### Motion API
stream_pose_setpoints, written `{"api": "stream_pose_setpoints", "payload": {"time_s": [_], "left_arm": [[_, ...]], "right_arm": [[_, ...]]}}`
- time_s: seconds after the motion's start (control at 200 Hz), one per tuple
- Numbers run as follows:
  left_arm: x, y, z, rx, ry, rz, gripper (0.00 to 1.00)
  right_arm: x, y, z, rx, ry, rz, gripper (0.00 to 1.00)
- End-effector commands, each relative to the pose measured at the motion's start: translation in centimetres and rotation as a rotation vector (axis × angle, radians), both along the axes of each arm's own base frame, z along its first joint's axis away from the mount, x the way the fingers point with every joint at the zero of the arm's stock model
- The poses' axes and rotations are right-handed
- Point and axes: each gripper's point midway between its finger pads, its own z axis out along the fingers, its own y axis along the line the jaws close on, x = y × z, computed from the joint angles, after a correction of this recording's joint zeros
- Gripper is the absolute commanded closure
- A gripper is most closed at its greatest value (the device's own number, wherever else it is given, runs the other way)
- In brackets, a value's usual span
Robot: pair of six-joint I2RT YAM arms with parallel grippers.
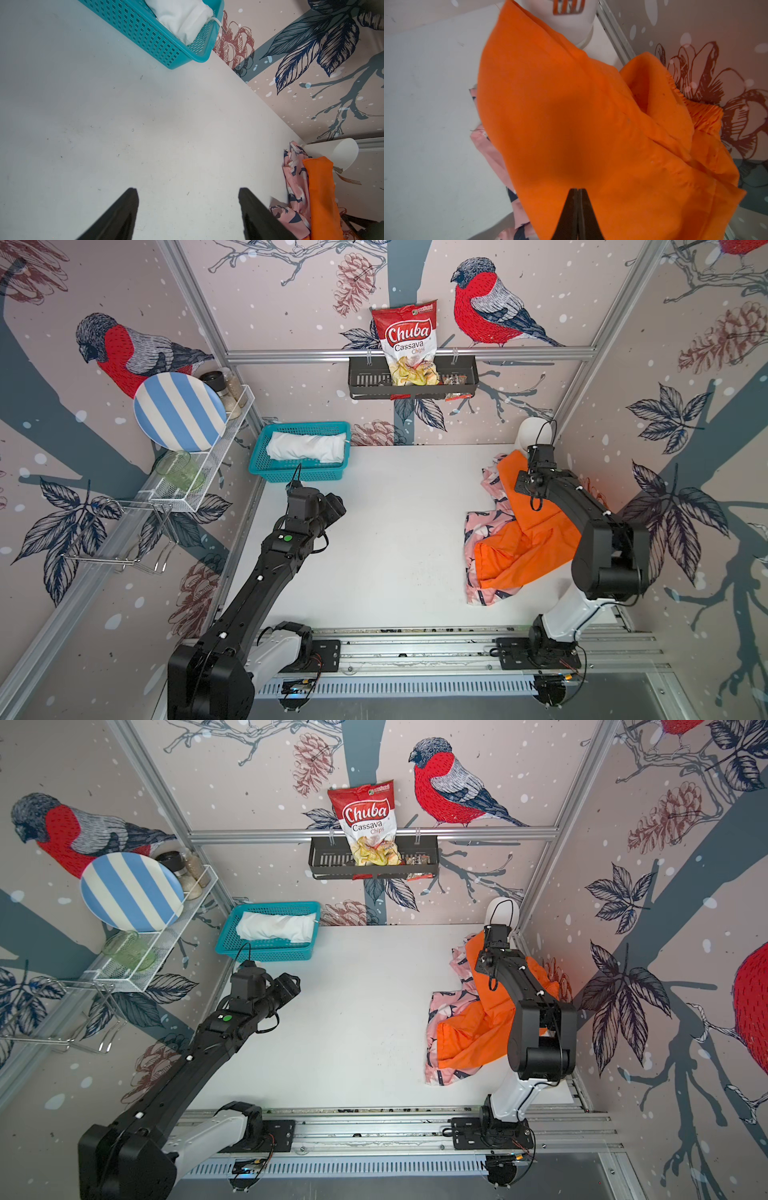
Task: Roll up the shorts
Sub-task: Pick up the shorts at the center of the board.
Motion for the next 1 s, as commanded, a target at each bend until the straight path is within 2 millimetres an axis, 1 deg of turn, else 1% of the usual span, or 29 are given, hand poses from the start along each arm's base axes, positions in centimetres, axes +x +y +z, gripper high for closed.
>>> {"api": "stream_pose_setpoints", "payload": {"time_s": [0.0,0.035,0.05,0.11,0.18,0.275,0.355,0.38,0.445,0.5,0.52,0.56,0.63,0.66,0.69,0.7,0.8,0.855,0.905,0.975,0.995], "left_arm": [[0.6,-0.8,1.0,-0.007,-0.051,-0.041,0.21],[0.6,-1.0,1.2,-0.011,-0.061,-0.052,0.21],[0.6,-1.0,1.3,-0.013,-0.063,-0.054,0.21],[0.7,-1.3,1.6,-0.017,-0.081,-0.072,0.21],[0.6,-1.6,2.0,-0.021,-0.1,-0.093,0.2],[0.5,-1.4,2.1,-0.007,-0.106,-0.089,0.2],[0.4,-1.1,1.8,0.013,-0.097,-0.086,0.2],[0.4,-1.1,1.5,0.019,-0.09,-0.084,0.2],[0.3,-1.0,1.1,0.027,-0.078,-0.081,0.2],[0.4,-1.0,1.0,0.028,-0.073,-0.084,0.2],[0.4,-1.0,0.9,0.027,-0.072,-0.083,0.2],[0.4,-1.0,0.8,0.025,-0.072,-0.081,0.2],[0.4,-1.1,0.7,0.021,-0.07,-0.084,0.2],[0.4,-1.1,0.7,0.018,-0.07,-0.085,0.2],[0.4,-1.1,0.8,0.017,-0.071,-0.086,0.2],[0.5,-1.2,0.8,0.017,-0.072,-0.087,0.2],[0.5,-1.2,1.0,0.016,-0.076,-0.087,0.2],[0.5,-1.2,1.1,0.017,-0.079,-0.088,0.2],[0.5,-1.2,1.3,0.019,-0.081,-0.092,0.2],[0.4,-1.6,1.8,0.025,-0.098,-0.125,0.2],[0.4,-1.7,1.9,0.025,-0.101,-0.131,0.21]], "right_arm": [[0.1,2.0,0.4,0.028,0.0,0.072,0.83],[0.5,2.7,-0.1,0.024,0.019,0.091,0.64],[0.7,2.8,-0.3,0.019,0.026,0.095,0.57],[1.3,3.5,-1.5,-0.015,0.075,0.104,0.38],[2.2,3.6,-2.6,-0.069,0.105,0.094,0.28],[3.3,2.8,-3.9,-0.137,0.136,0.057,0.16],[4.1,2.0,-4.7,-0.205,0.166,0.027,0.14],[4.3,1.8,-4.8,-0.224,0.17,0.02,0.15],[4.7,1.7,-4.8,-0.242,0.166,0.018,0.21],[4.9,1.7,-4.4,-0.238,0.151,0.017,0.29],[4.9,1.8,-4.1,-0.239,0.144,0.018,0.33],[5.0,1.6,-3.8,-0.244,0.135,0.017,0.44],[5.1,1.3,-3.2,-0.247,0.129,0.012,0.73],[5.0,1.2,-3.0,-0.243,0.126,0.01,0.83],[4.9,1.1,-2.8,-0.241,0.124,0.01,0.97],[4.9,1.1,-2.7,-0.24,0.123,0.011,0.99],[4.5,0.9,-1.5,-0.231,0.099,0.004,1.0],[4.2,1.0,-0.3,-0.225,0.082,0.001,1.0],[3.8,1.4,1.3,-0.221,0.057,0.001,1.0],[2.9,2.3,4.3,-0.231,0.012,0.007,1.0],[2.5,2.6,5.4,-0.233,-0.008,0.006,1.0]]}}
